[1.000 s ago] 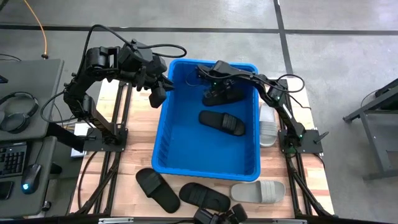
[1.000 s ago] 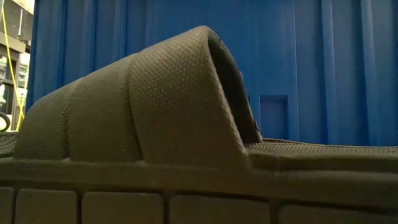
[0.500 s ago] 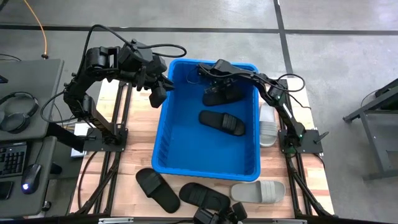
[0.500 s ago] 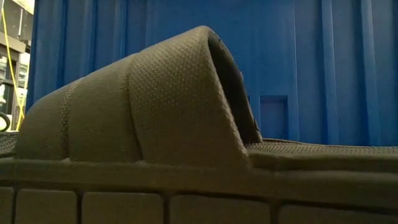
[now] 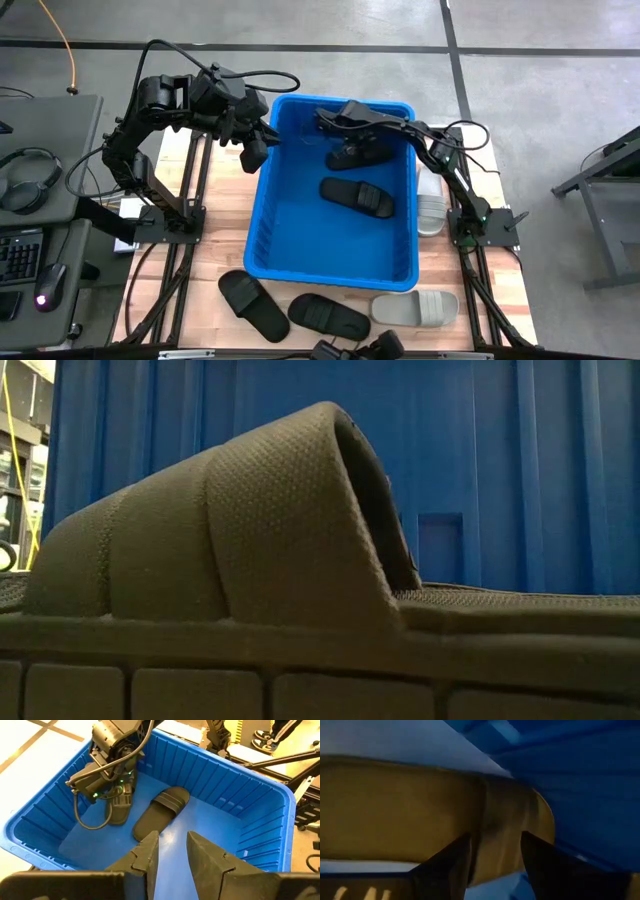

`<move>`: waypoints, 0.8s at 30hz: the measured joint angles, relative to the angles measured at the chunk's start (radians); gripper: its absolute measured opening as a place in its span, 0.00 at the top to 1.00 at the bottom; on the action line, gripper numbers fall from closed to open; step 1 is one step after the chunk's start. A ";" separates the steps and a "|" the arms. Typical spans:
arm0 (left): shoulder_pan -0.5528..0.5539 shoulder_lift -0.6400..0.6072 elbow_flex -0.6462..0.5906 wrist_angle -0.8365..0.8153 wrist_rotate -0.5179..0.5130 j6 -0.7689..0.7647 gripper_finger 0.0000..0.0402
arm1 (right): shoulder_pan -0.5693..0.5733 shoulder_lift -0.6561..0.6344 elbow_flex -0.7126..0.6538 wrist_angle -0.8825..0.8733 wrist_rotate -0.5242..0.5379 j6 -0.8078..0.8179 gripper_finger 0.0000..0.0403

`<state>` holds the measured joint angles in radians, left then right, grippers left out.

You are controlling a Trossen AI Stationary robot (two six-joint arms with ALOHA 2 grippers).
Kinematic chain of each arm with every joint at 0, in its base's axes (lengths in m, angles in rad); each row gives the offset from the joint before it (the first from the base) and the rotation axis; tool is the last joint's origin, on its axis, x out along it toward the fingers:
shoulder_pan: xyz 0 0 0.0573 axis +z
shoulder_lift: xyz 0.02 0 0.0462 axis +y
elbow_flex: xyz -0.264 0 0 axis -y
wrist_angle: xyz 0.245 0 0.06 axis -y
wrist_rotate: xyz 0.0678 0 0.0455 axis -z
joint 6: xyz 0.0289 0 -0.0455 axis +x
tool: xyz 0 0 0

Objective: Pick and place slides into bin
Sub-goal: Put the black slipper into the blue bin

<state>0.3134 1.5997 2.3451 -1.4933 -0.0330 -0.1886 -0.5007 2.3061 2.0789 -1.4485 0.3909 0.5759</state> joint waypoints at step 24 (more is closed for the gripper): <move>0.000 0.000 0.000 -0.003 0.024 0.009 0.78 | 0.011 0.046 0.001 0.008 0.013 0.065 0.87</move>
<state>0.3138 1.5997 2.3451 -1.4960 -0.0093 -0.1799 -0.4895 2.3526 2.0796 -1.4403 0.4037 0.6413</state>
